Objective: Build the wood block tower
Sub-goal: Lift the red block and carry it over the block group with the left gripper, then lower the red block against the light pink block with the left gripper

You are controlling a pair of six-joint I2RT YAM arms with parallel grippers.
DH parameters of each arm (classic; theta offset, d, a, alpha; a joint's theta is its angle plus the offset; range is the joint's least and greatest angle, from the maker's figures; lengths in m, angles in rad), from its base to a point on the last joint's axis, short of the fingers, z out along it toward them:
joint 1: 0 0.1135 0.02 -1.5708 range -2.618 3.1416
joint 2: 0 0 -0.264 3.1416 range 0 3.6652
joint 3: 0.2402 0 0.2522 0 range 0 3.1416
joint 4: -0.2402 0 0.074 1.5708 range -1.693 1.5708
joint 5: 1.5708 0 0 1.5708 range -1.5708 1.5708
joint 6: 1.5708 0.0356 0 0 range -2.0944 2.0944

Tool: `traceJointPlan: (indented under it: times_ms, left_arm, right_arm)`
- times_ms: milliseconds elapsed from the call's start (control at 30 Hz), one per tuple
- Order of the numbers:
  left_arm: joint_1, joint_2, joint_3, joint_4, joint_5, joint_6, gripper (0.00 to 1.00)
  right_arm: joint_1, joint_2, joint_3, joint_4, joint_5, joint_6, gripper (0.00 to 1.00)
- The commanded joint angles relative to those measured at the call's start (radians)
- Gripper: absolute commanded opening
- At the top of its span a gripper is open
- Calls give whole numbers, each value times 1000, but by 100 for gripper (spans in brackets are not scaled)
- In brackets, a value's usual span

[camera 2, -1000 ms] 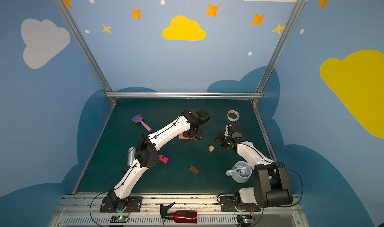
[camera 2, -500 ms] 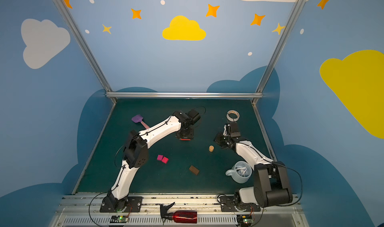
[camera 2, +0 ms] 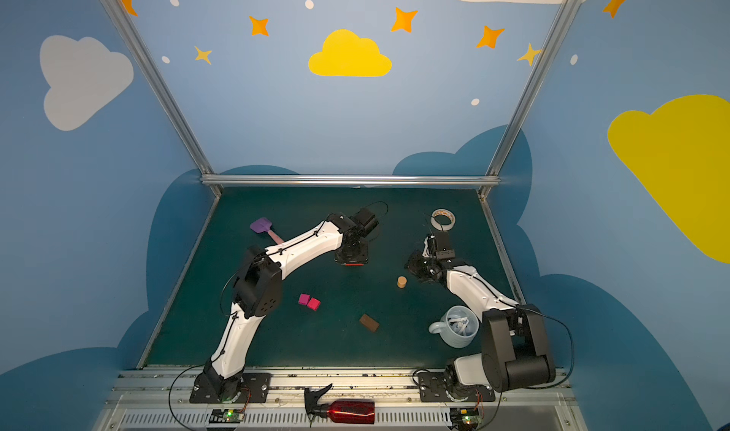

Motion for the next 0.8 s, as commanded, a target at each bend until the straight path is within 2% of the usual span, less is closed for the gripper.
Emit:
traceJointPlan:
  times_ms: [0, 767]
  left_arm:
    - [12, -24, -14, 3, -8, -8, 49]
    - [40, 19, 6, 12, -9, 1, 49]
  right_arm:
    - [7, 18, 38, -16, 11, -16, 0]
    - [14, 33, 59, -26, 14, -20, 0]
